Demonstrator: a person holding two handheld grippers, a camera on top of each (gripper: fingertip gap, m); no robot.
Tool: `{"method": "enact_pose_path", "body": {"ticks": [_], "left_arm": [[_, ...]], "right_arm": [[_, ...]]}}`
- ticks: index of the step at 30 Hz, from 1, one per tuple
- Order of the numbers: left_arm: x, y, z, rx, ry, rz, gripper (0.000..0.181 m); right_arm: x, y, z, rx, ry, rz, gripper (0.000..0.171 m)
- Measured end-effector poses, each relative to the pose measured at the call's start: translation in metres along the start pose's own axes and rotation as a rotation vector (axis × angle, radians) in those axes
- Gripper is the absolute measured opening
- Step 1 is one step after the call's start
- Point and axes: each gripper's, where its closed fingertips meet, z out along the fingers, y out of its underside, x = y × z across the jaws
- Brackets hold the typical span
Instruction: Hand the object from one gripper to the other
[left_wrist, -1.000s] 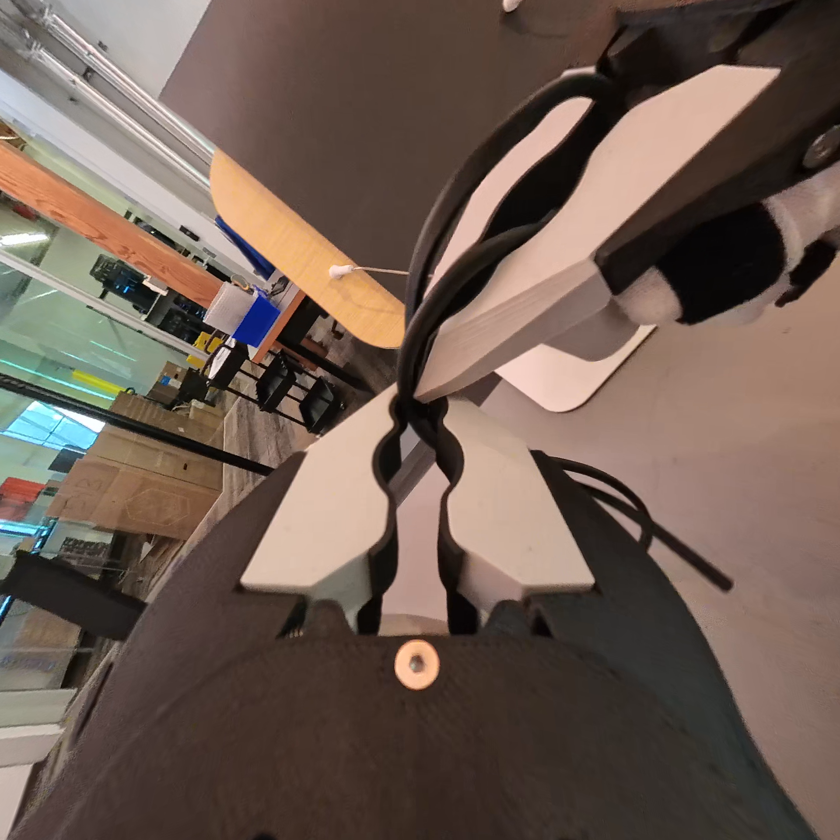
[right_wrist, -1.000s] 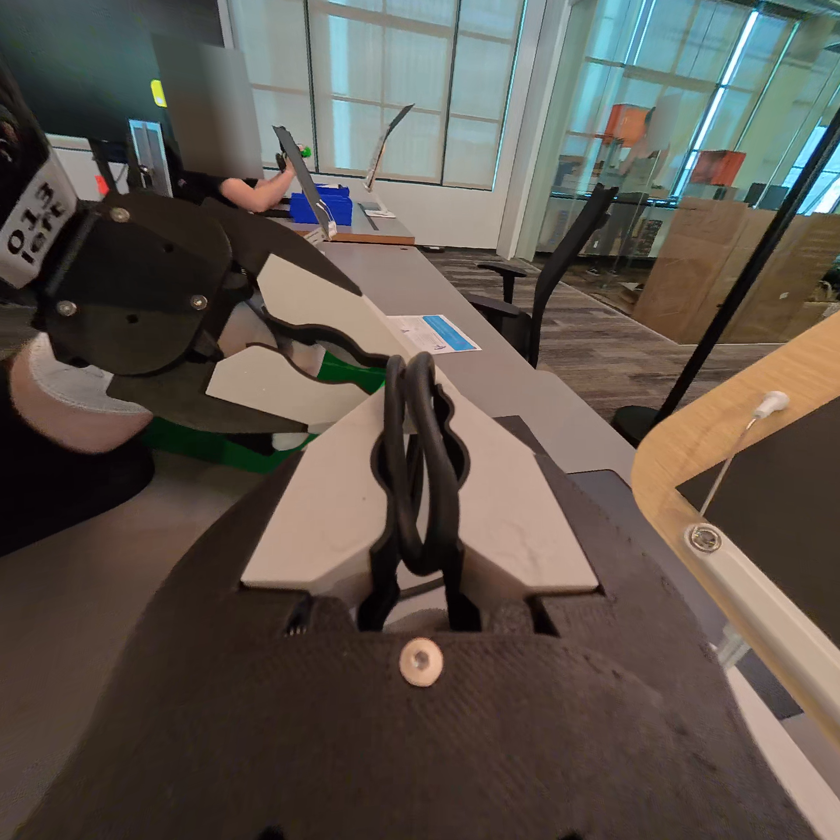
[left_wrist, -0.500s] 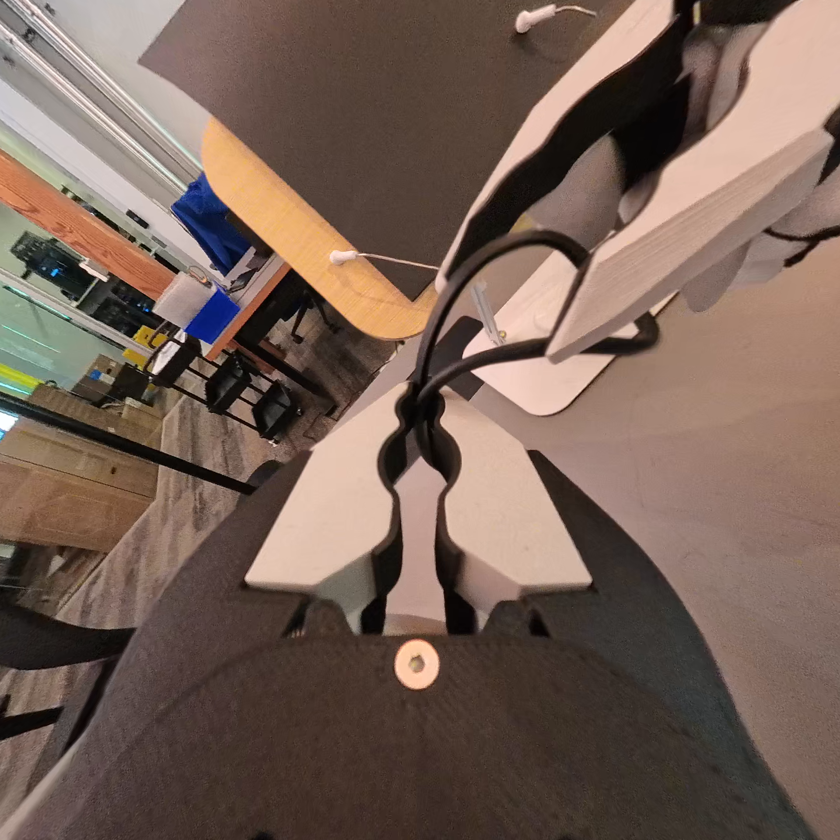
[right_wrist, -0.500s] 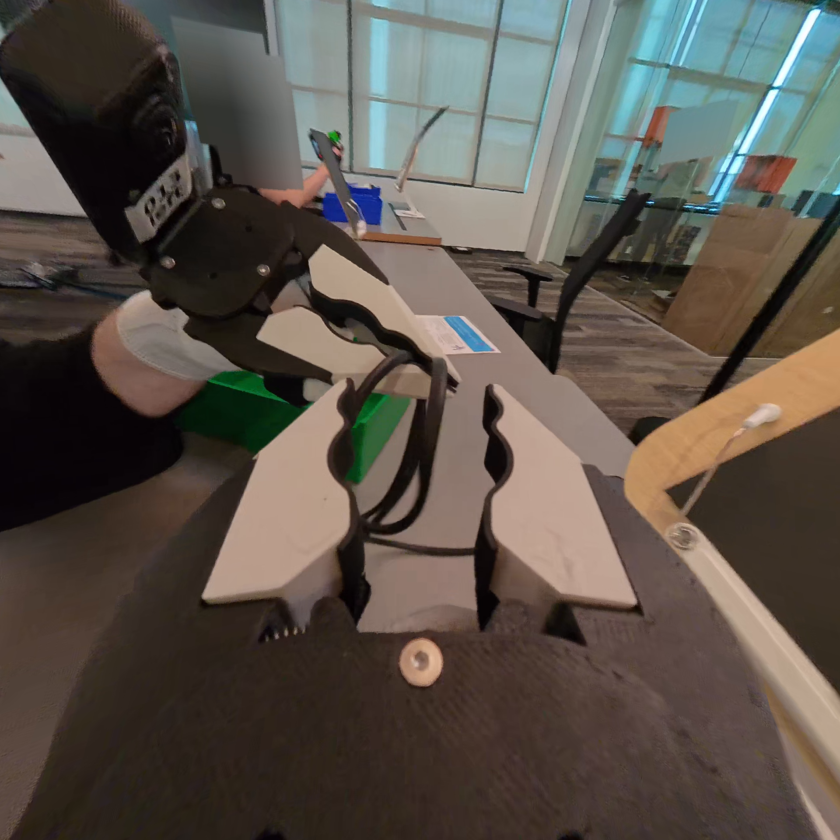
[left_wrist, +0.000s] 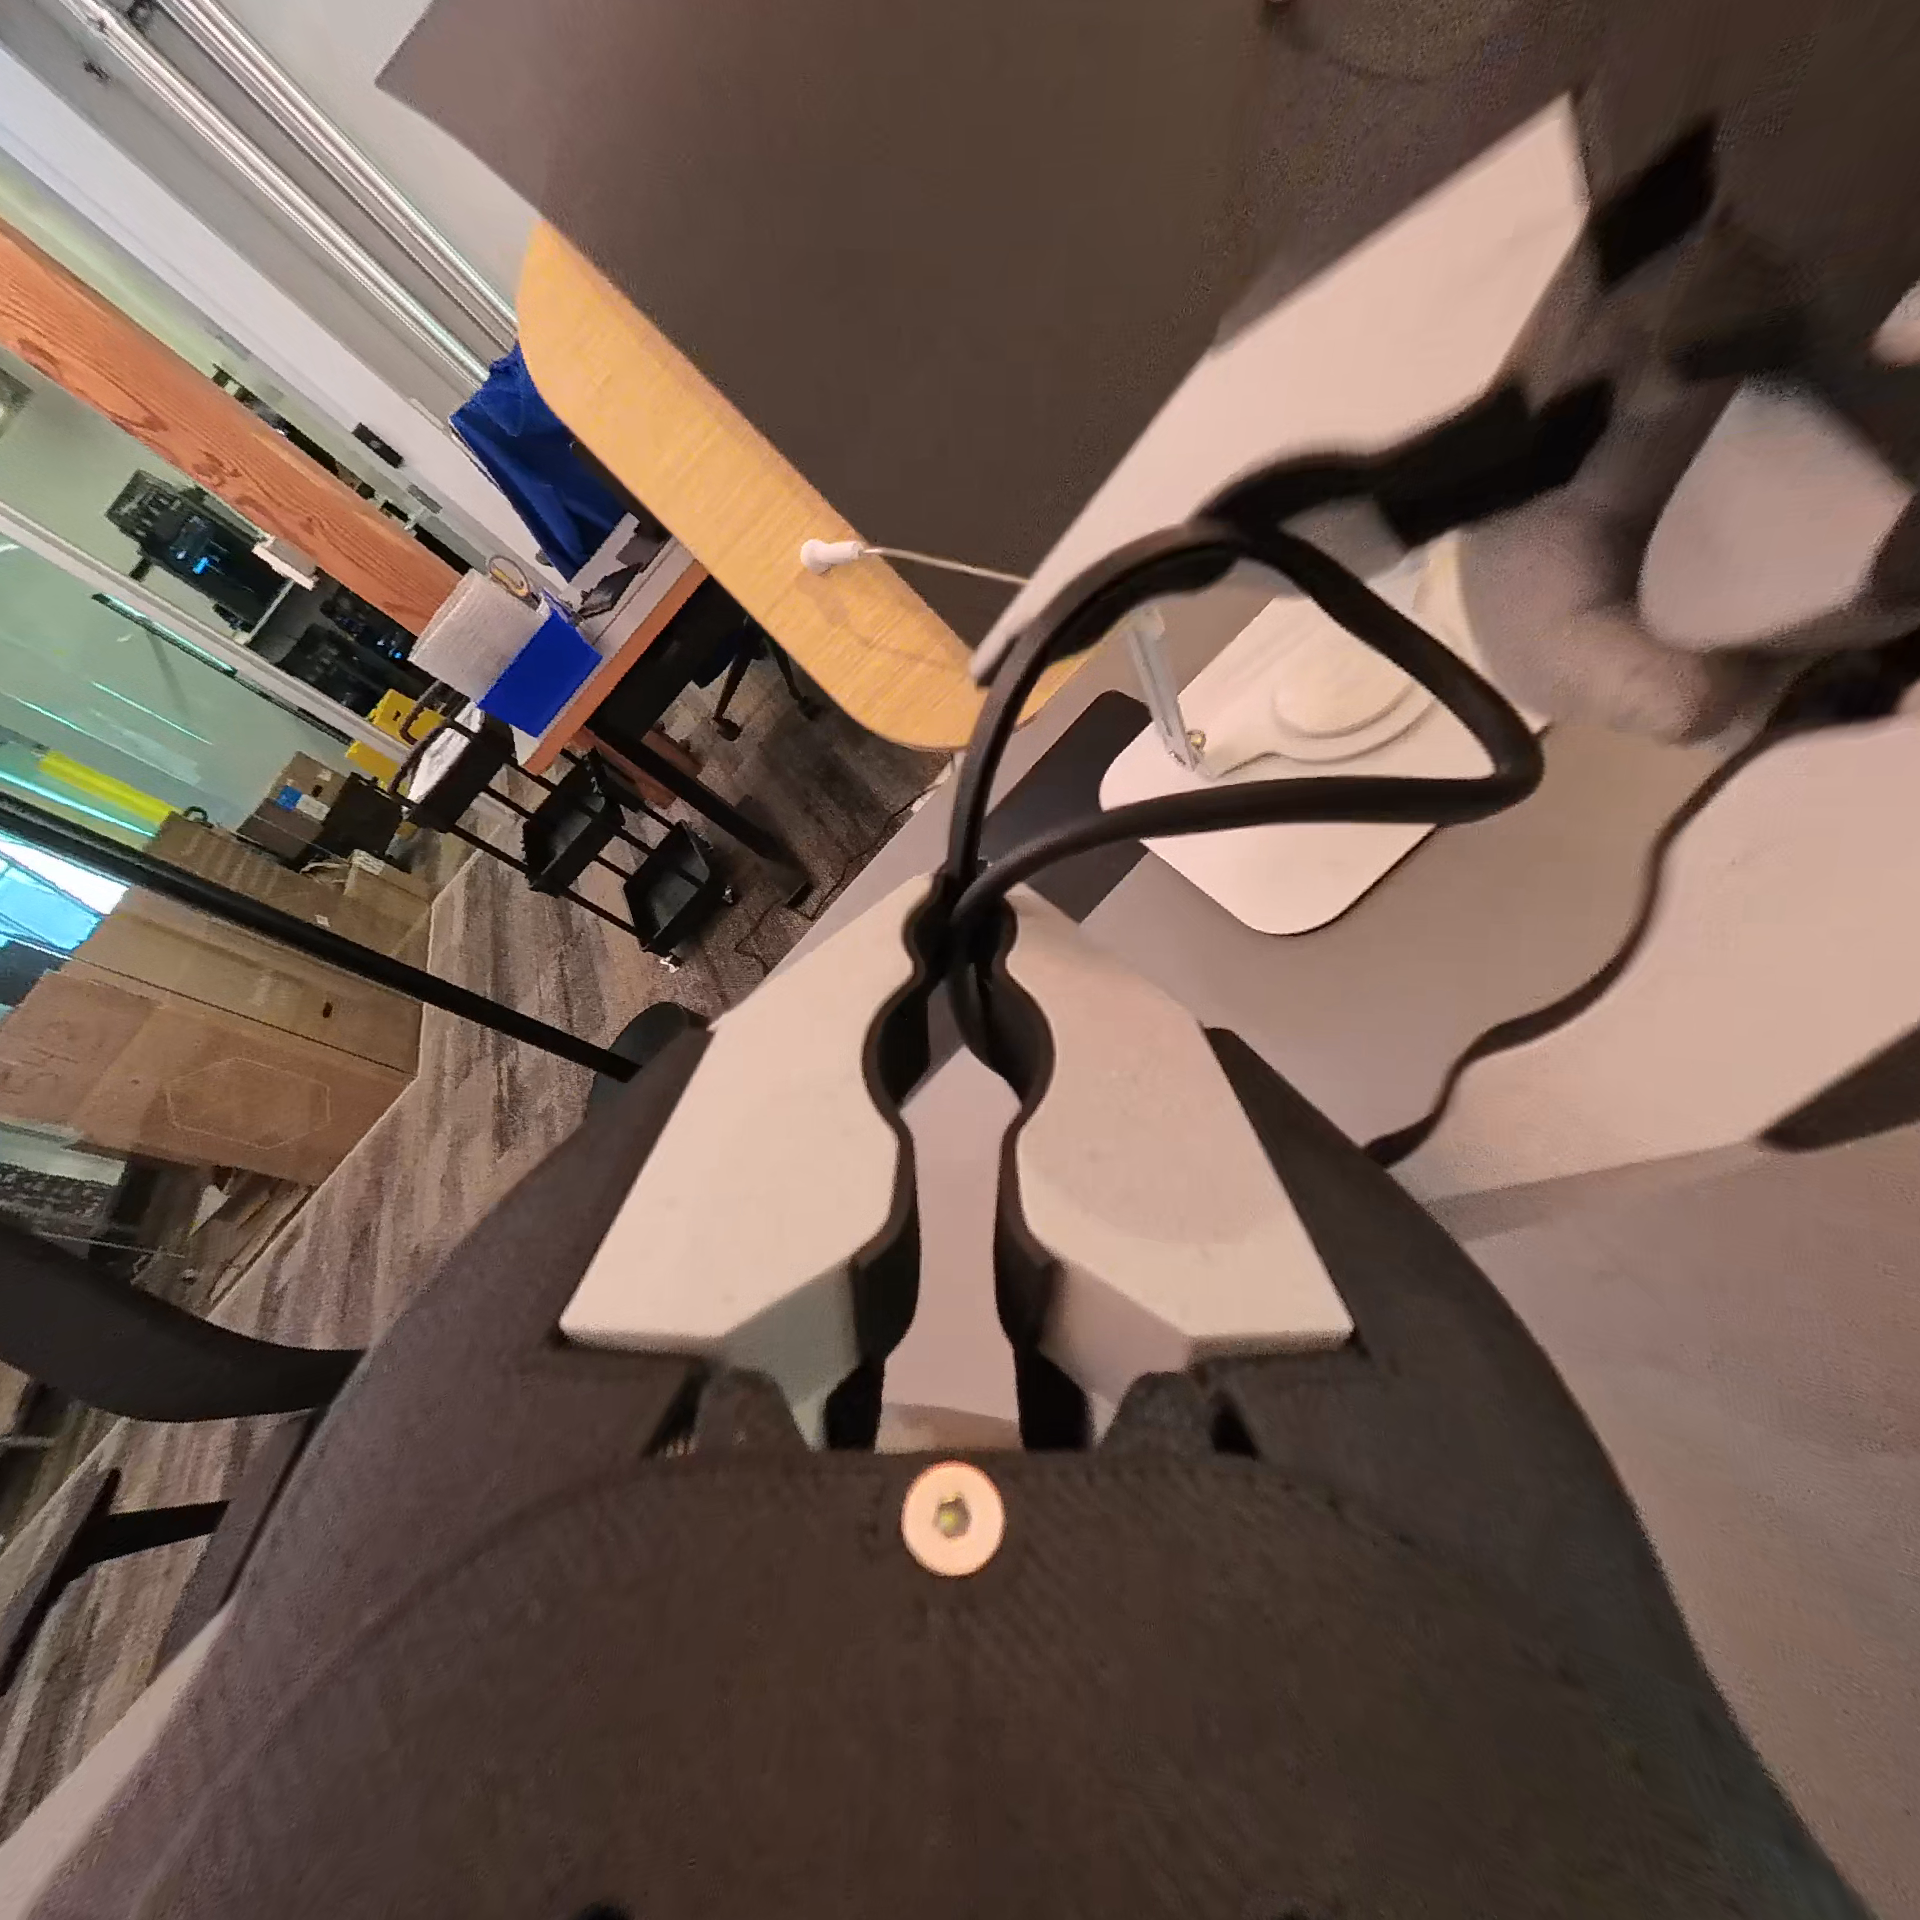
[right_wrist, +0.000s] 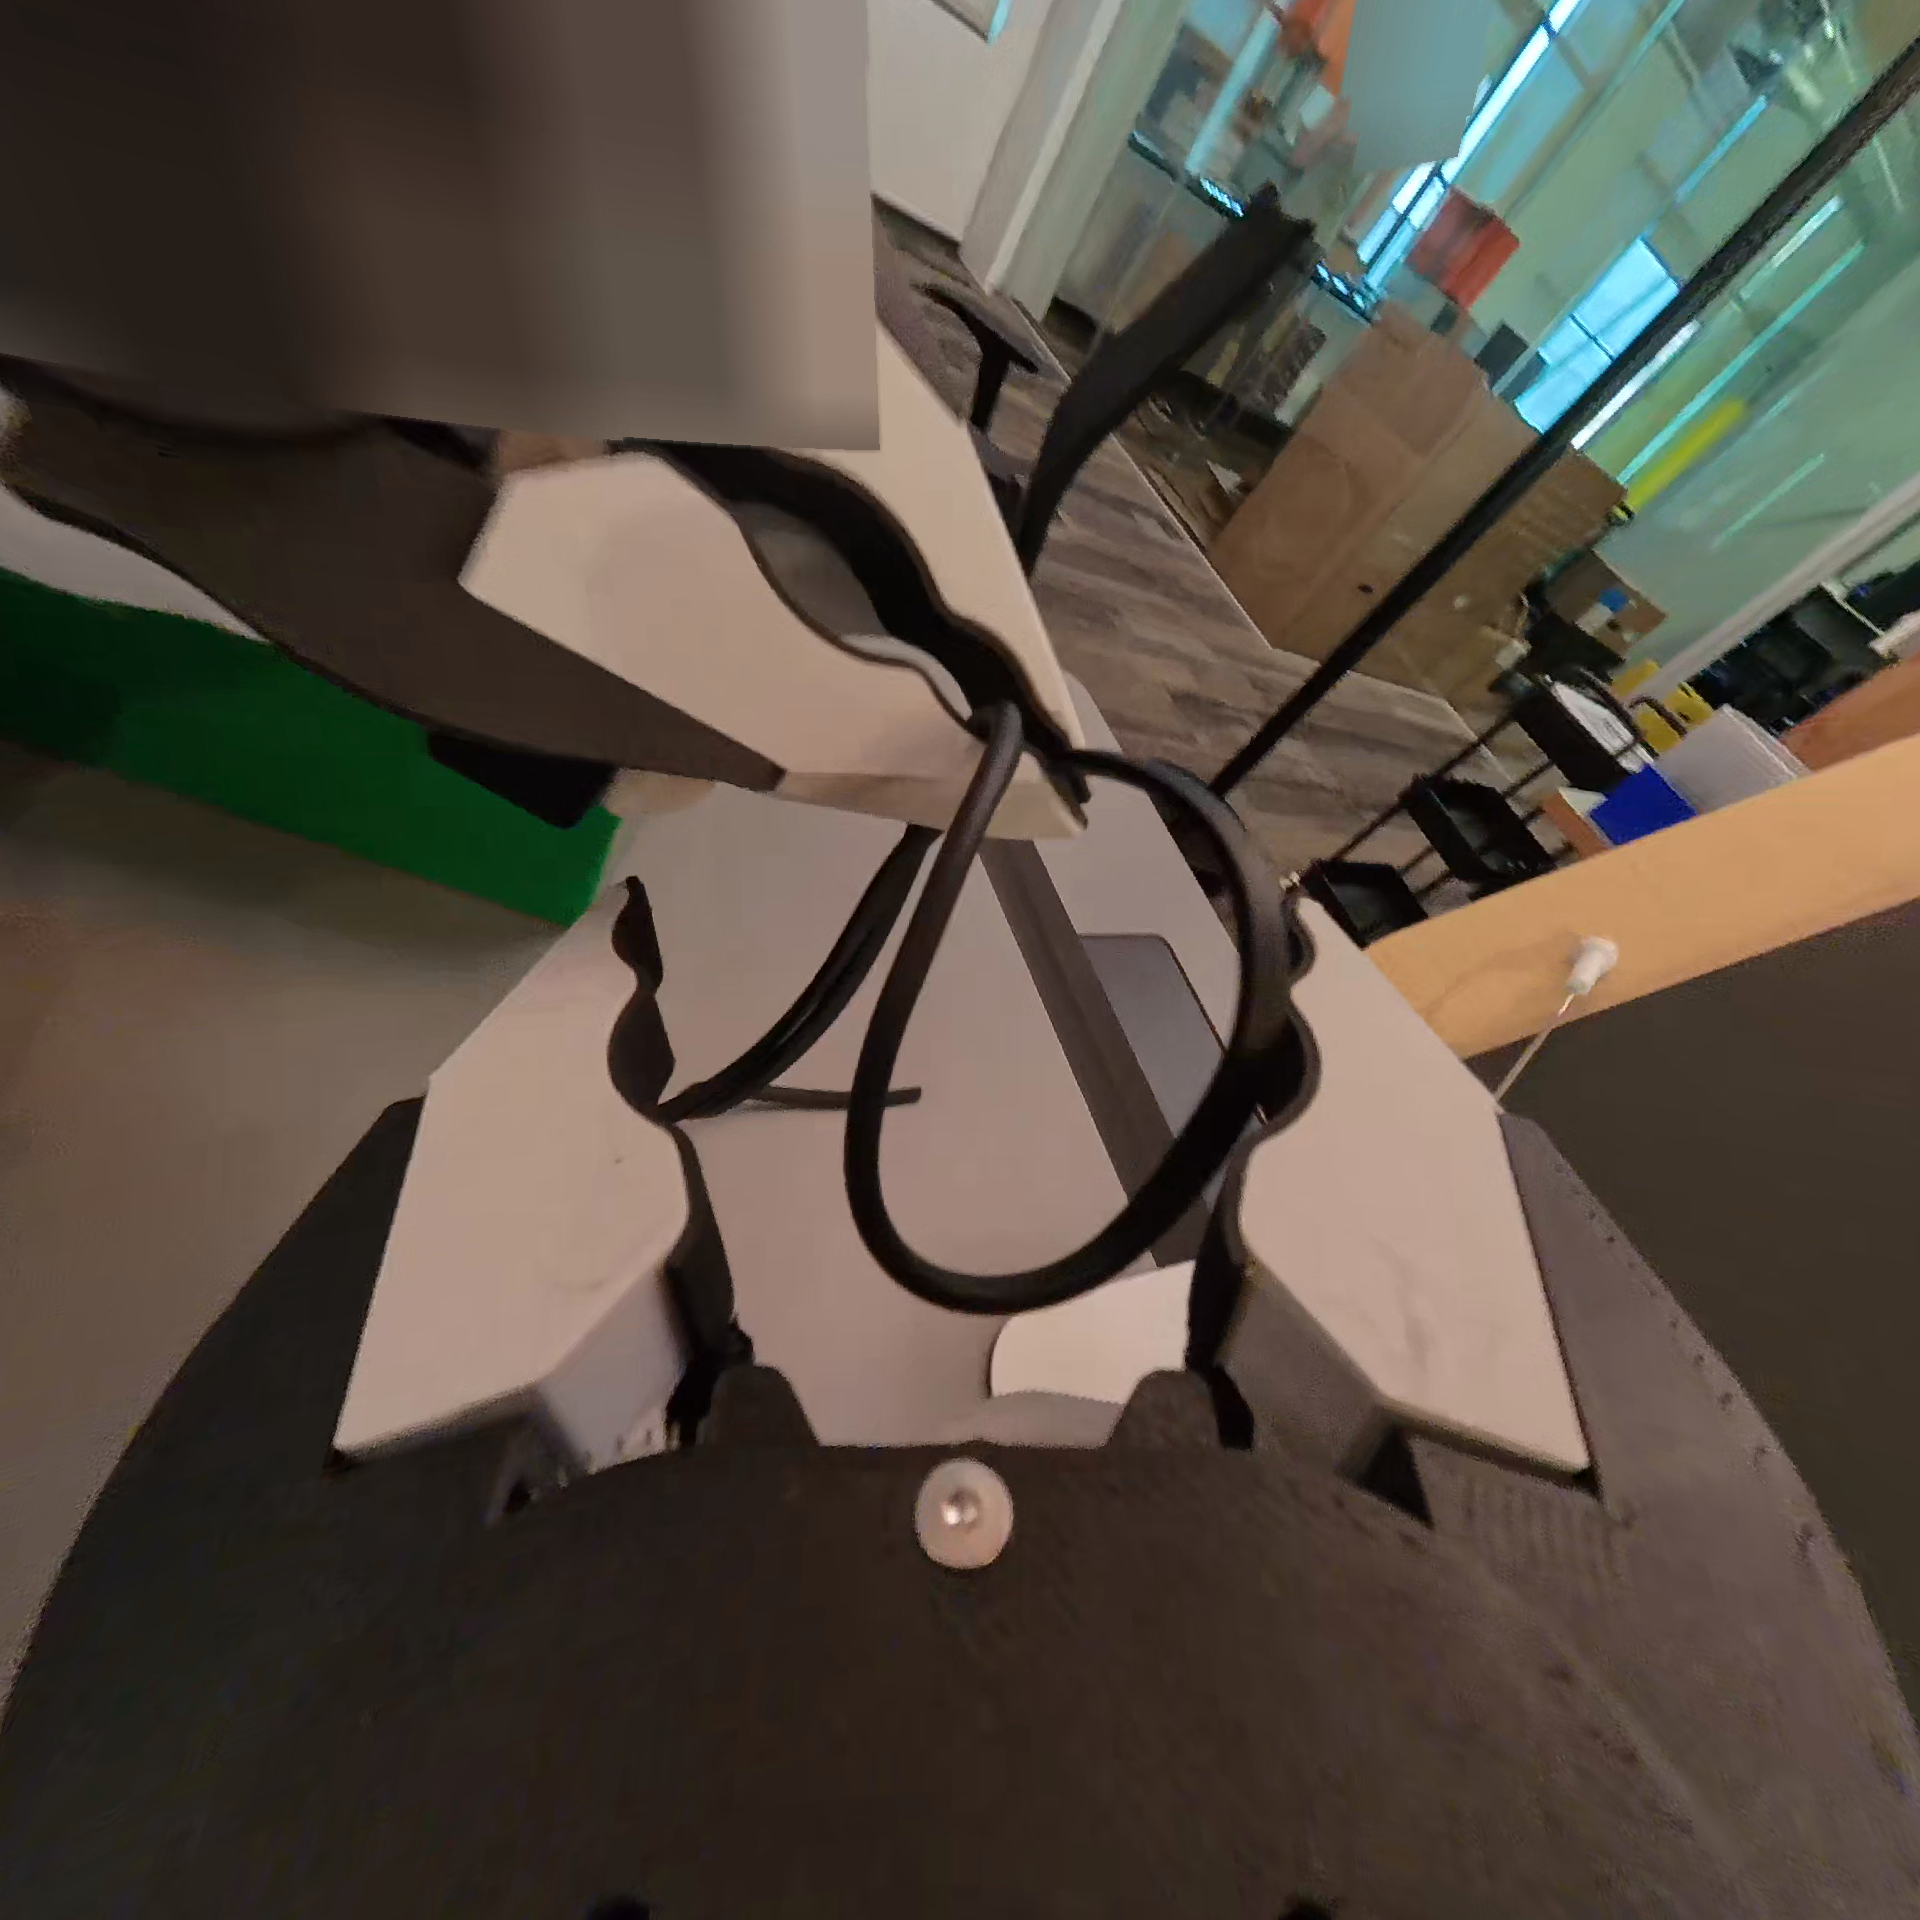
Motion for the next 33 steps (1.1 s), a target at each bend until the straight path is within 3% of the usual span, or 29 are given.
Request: {"method": "enact_pose_path", "body": {"ticks": [7, 15, 26, 27, 29, 33], "left_arm": [[0.006, -0.007, -0.004, 0.03, 0.082, -0.136, 0.001], [0.01, -0.015, -0.011, 0.068, 0.172, -0.237, 0.001], [0.0, -0.016, -0.016, 0.099, 0.18, -0.27, 0.001], [-0.001, -0.015, -0.015, 0.095, 0.175, -0.275, 0.001], [-0.006, -0.012, -0.014, 0.094, 0.165, -0.288, 0.001], [-0.015, -0.009, -0.013, 0.101, 0.139, -0.321, 0.001]], "right_arm": [[0.004, 0.011, 0.013, -0.013, 0.068, 0.049, 0.078], [-0.003, 0.014, 0.012, 0.017, -0.02, 0.07, 0.003], [-0.004, 0.006, 0.006, 0.12, -0.133, 0.208, 0.003], [0.001, 0.006, 0.005, 0.113, -0.094, 0.179, 0.015], [0.005, 0.001, 0.003, 0.106, -0.05, 0.139, 0.057], [0.014, -0.01, 0.0, 0.083, 0.091, 0.019, 0.096]]}}
